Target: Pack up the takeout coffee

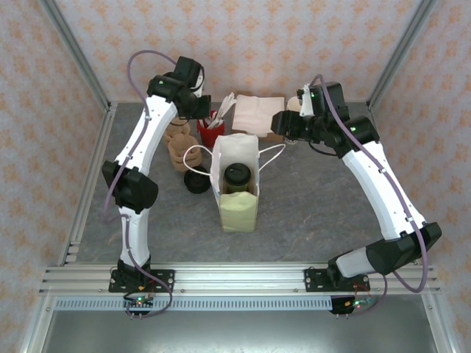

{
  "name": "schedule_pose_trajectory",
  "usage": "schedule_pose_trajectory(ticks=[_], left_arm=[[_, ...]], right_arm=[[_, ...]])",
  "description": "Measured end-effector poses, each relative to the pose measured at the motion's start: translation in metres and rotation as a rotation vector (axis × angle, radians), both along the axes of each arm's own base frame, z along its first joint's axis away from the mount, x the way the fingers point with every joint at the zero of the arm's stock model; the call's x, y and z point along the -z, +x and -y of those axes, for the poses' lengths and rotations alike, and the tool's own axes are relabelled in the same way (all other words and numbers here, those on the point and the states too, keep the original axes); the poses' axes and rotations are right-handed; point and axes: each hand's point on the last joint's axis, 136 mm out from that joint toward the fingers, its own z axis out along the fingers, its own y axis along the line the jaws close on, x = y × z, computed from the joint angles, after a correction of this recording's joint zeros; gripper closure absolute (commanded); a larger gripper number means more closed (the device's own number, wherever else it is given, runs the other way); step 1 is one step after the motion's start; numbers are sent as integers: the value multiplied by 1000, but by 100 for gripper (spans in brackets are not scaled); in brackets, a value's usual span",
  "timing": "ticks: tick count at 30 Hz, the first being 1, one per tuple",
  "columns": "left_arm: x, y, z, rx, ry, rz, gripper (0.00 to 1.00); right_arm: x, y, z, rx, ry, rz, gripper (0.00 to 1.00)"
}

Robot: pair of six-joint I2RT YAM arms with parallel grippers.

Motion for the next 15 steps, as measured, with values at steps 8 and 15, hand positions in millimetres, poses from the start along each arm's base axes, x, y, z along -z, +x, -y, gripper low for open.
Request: schedule_pose_trajectory(ticks=[8,15], left_arm=[[-57,-32,-9,0,-25,86,95],[-81,-47,-13,-3,-41,134,96]], right_arm=[[-6,16,-3,8,0,35,38],[-4,22,-6,5,3,35,38]])
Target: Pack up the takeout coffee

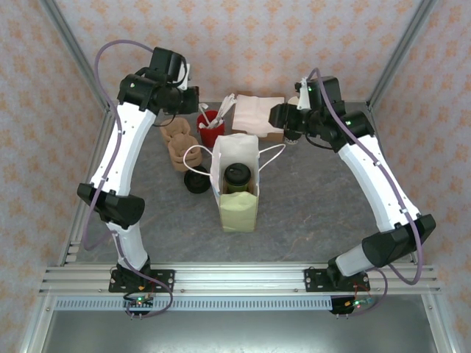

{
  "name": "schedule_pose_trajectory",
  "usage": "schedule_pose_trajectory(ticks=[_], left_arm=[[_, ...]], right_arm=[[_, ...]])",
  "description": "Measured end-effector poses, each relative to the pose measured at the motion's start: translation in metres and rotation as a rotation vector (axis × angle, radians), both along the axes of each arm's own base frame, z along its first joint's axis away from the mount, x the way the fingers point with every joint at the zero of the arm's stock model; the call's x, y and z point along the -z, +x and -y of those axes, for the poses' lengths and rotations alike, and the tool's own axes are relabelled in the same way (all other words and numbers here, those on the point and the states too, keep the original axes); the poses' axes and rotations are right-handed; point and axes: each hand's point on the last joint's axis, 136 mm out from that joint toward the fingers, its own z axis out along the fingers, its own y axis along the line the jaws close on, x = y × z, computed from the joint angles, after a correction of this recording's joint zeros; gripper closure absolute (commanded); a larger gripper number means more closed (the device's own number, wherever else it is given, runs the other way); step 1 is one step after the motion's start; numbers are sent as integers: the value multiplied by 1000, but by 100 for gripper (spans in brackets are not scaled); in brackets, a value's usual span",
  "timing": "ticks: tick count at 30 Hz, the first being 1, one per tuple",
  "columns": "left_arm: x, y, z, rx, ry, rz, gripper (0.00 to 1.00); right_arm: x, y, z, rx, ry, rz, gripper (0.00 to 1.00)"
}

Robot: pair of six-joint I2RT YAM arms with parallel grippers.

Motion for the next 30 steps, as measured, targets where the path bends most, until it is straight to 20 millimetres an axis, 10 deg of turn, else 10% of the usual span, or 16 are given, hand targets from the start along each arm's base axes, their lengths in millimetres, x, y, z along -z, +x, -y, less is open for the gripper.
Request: schedule_pose_trajectory(ticks=[17,23,30], left_arm=[[96,50,14,-13,42,-185,85],[94,55,15,-24,31,-175,60],[74,52,12,-41,18,-134,57]], right_arm=[[0,2,-1,1,0,2,38],[1,2,-1,0,-1,0,38],[1,2,-1,0,0,0,38]])
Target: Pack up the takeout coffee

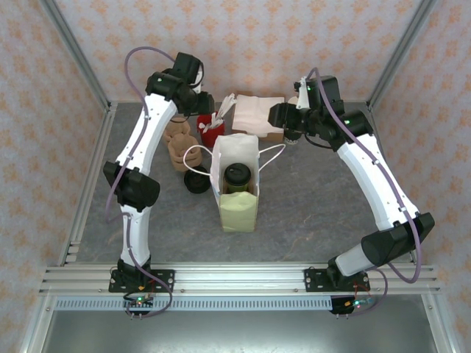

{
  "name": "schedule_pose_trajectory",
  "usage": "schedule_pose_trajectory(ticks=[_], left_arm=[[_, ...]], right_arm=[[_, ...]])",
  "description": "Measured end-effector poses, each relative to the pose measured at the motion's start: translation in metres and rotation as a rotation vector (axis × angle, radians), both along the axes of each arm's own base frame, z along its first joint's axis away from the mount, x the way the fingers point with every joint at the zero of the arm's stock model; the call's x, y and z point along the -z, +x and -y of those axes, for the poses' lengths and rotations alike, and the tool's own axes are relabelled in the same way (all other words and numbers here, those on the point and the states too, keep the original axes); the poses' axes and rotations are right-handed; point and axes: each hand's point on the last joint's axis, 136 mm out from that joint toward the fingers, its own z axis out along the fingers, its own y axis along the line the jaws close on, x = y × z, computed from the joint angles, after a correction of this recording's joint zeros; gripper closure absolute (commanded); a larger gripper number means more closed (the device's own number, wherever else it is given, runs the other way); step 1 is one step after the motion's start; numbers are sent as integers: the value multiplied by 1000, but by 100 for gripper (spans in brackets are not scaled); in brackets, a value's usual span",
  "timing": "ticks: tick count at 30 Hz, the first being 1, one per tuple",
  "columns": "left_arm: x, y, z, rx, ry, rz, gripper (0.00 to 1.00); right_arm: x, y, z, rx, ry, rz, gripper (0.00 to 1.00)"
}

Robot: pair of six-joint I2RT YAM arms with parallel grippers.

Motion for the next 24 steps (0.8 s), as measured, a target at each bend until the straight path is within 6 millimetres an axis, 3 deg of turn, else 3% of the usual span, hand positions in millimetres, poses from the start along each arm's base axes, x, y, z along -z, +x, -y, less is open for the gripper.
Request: schedule_pose_trajectory(ticks=[15,24], left_arm=[[10,-71,-8,-6,5,-95,60],[28,-70,2,-34,-26,-119,62]], right_arm=[[4,0,2,-1,-8,-5,38],[4,0,2,-1,-9,-6,38]])
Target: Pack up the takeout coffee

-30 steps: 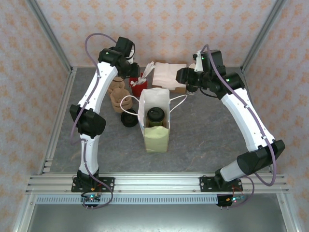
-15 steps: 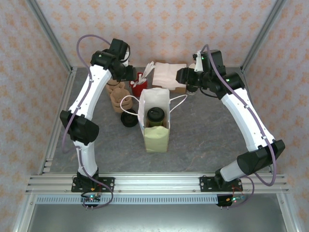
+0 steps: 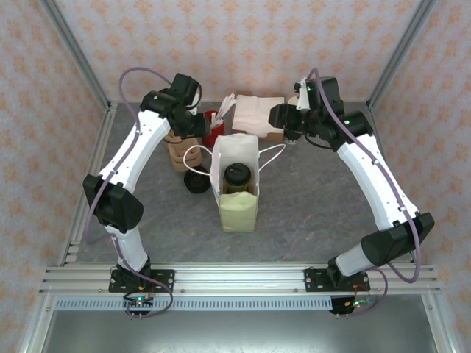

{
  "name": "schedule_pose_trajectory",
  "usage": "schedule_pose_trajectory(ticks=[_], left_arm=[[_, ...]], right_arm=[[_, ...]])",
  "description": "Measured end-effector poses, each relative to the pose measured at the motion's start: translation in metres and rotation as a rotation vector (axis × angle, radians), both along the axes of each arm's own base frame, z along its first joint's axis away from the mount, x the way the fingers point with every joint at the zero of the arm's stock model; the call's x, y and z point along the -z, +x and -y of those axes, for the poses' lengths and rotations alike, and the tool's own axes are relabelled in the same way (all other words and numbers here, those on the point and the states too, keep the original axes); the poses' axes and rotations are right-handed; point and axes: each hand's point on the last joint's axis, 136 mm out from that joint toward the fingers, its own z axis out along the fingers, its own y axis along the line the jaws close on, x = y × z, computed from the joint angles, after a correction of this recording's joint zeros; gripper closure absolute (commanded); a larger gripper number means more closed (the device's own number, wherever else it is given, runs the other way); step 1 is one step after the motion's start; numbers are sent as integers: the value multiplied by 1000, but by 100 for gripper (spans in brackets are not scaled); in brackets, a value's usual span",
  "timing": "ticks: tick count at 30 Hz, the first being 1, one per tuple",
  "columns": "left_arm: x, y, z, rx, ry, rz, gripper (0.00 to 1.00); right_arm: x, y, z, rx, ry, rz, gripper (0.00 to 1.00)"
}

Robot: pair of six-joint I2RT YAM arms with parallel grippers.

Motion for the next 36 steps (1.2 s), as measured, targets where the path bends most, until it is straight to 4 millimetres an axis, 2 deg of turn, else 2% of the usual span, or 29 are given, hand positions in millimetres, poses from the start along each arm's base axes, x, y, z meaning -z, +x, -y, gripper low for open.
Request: schedule_pose_trajectory(ticks=[6,16,21,27,36], left_arm=[[1,11,6,-28,-28,20,66],[26,17,14,-33,-13,-24,66],[27,19,11,-45,3,-19,65],[41,24,8,-60,34,-39,59],[57,29,9,-66,50,-65,62]], right_arm=[[7,-1,0,0,-6,-16,37],[10,-3,1,1,-9,-22,37],[11,-4,2,1,-11,-25,37],[13,-4,2,3,-13,-28,37],[13,-3,5,7,-16,-26,37]])
